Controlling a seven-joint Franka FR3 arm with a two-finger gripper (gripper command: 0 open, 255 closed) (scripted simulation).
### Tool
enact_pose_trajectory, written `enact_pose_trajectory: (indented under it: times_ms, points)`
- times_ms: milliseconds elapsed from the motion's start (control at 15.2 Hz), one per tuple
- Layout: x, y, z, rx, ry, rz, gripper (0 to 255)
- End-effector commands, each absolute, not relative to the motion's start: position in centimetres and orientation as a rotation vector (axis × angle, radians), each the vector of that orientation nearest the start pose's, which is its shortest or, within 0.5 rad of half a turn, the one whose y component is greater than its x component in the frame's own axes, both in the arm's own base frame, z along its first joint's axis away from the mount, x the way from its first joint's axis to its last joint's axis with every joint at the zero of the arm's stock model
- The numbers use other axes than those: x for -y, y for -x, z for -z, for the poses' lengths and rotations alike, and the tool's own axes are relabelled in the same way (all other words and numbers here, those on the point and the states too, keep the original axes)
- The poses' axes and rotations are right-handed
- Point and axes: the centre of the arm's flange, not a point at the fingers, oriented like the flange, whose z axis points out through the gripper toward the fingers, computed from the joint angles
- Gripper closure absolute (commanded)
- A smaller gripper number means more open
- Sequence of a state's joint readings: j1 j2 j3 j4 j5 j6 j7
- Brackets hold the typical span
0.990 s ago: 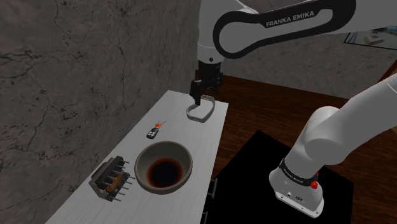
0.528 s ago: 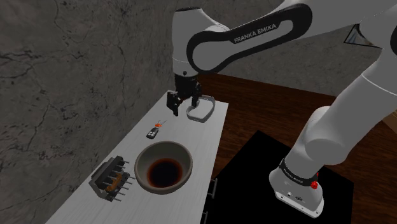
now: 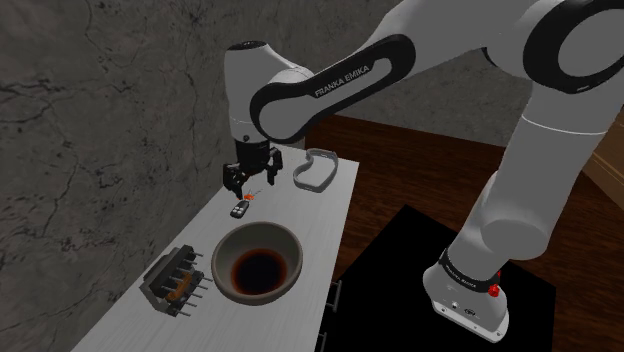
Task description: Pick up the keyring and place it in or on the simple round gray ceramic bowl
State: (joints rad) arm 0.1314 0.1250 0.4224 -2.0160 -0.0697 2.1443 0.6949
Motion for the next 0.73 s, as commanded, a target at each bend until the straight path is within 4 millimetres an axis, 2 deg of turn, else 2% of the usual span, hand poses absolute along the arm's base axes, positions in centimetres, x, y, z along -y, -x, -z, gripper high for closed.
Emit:
enact_pose_trajectory:
  times_ms: [0, 132, 594, 660]
  points:
    - [-31.7, -50.8, -38.7, -0.178, 3.129, 0.031, 0]
    - [-33.0, -51.7, -37.9, -0.184, 3.126, 0.035, 0]
    - [-33.0, -51.8, -33.9, -0.184, 3.126, 0.035, 0]
    - [-33.0, -51.8, -33.9, -0.184, 3.126, 0.035, 0]
